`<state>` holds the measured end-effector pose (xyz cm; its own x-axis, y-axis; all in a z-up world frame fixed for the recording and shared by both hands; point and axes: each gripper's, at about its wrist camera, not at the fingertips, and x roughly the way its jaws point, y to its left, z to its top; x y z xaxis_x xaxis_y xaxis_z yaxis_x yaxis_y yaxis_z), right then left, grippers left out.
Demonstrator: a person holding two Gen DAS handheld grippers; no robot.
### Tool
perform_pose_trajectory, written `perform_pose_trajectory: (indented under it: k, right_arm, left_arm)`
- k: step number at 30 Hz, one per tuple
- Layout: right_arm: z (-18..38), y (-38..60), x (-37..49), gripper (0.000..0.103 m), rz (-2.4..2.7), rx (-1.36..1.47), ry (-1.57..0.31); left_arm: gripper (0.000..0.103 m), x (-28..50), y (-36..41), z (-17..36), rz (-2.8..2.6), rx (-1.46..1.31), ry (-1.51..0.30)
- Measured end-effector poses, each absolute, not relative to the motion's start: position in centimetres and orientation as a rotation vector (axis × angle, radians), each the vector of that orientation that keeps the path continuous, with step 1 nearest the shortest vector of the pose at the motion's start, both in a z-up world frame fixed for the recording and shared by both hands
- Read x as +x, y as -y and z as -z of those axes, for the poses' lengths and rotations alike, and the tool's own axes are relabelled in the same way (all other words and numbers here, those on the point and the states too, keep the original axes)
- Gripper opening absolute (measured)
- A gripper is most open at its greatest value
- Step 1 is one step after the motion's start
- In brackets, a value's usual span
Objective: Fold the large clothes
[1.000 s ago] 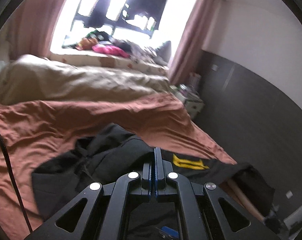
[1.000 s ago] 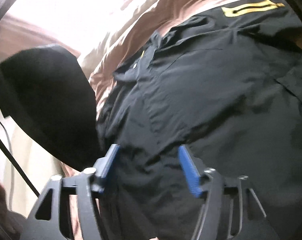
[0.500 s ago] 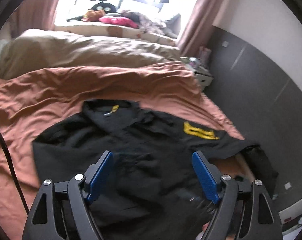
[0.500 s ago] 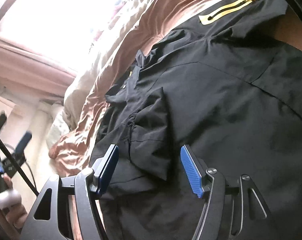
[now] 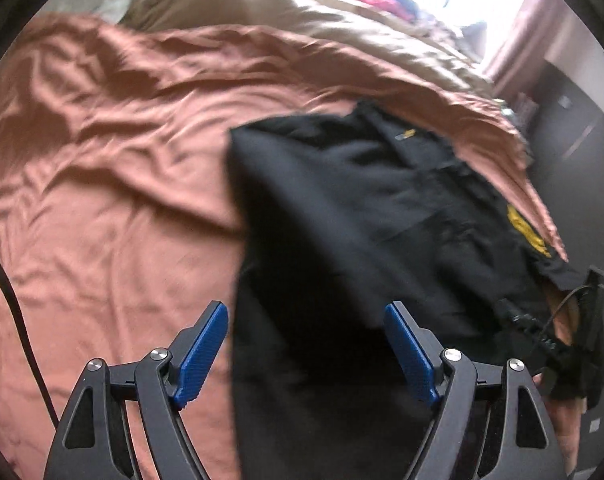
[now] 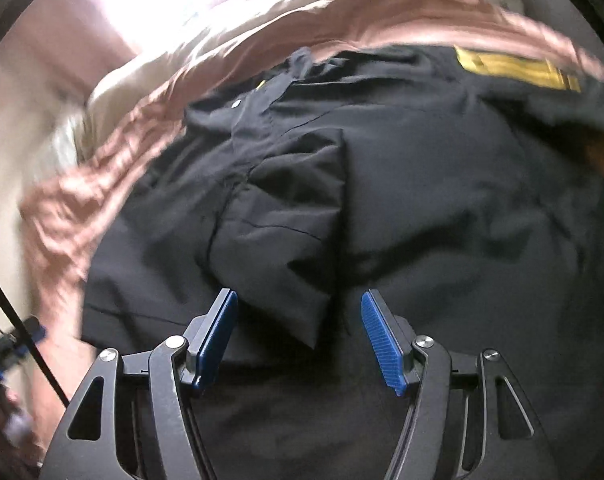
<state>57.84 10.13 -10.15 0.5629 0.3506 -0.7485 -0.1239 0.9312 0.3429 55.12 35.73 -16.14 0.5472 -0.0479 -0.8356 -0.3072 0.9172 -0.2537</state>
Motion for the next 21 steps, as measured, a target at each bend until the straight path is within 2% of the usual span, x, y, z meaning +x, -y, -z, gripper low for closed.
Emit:
perform_pose_trajectory:
  k: [3,8,11,15,18,21]
  right_arm:
    - [10.1,-12.9,58.0,0.063,-0.275,0.133,-0.917]
    - [10.9,-16.0,59.1,0.063,-0.233,-0.028,-0.894]
    - [12.0,-16.9,60.0,0.063,-0.198,-0.095,-0.907]
    - [11.9,-15.2,60.7,0.063,-0.172,0.019,-0.910]
    - [11.7,-11.7,60.9,0.063,-0.154,0.212,-0.888]
    - [12.1,-8.0,61.1,0.063,-0.125,0.393,-0.866]
  left_arm:
    - [0.065,54.6,-36.5,17.7,-0.189,-0.383,-1.021]
    - [0.061,54.7,-36.6,20.2,-0.191,-0.347,-1.065]
    - [0.051,55.5,-36.7,21.7,-0.199,-0.344,-1.107]
    - [0.038,57.0,-36.8,22.9,-0.211,-0.336,-1.137]
    - [0.029,57.8,-37.0,23.2,-0.237,-0.347,-1.143]
    - [0.025,58.2,-37.0,23.6,-0.265,-0.341,-1.146]
